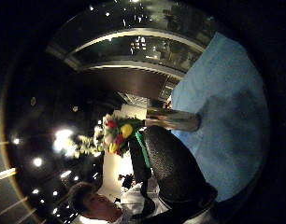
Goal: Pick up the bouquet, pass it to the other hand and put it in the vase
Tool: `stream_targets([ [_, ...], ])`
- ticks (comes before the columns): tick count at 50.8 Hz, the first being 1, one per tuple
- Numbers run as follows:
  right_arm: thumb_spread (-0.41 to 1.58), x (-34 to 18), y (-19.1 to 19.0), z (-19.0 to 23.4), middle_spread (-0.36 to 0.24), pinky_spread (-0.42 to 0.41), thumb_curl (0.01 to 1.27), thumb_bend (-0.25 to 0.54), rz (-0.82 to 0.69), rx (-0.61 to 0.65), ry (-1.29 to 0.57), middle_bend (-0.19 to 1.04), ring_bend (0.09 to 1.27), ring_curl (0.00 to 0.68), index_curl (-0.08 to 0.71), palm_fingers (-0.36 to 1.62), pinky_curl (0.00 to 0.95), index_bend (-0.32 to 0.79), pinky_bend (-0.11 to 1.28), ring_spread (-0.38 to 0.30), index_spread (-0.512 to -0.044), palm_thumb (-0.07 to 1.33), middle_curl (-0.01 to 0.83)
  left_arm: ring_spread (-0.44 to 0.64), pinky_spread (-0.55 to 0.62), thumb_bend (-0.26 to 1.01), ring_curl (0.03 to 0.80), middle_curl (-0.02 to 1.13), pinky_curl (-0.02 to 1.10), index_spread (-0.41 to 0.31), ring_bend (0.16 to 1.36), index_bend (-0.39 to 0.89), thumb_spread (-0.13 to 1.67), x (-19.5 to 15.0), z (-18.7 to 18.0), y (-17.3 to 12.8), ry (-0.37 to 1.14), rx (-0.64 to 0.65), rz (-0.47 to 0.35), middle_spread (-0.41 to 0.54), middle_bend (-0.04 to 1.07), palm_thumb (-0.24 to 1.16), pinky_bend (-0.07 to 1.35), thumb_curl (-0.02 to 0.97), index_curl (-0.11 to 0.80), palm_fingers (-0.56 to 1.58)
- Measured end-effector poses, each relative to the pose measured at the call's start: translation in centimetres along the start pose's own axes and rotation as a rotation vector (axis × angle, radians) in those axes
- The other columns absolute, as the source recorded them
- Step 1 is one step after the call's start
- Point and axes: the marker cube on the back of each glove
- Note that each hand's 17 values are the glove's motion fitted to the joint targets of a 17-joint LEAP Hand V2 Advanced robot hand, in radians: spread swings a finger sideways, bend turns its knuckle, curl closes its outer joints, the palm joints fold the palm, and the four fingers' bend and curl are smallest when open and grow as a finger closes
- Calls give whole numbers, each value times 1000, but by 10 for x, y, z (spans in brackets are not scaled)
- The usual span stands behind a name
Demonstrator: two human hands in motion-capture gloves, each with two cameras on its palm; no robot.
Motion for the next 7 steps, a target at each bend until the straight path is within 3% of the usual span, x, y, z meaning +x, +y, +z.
stream_targets([
  [3,1117,-9,2,5,76,263,299,-19,52,-46,-43,168,493,294,264,265,332,148,731,152,-267,300,289,497,499,-17,289,273,308,222,602,63,929,-11,9,7,-62,29,-93,487,178,463,428,444,127,-175],
  [7,1121,-10,1,9,75,263,301,-18,97,-52,-31,167,490,294,266,267,334,145,721,152,-267,311,287,500,500,11,287,273,309,224,599,76,960,-15,17,16,-115,55,-61,483,180,556,424,449,119,-148],
])
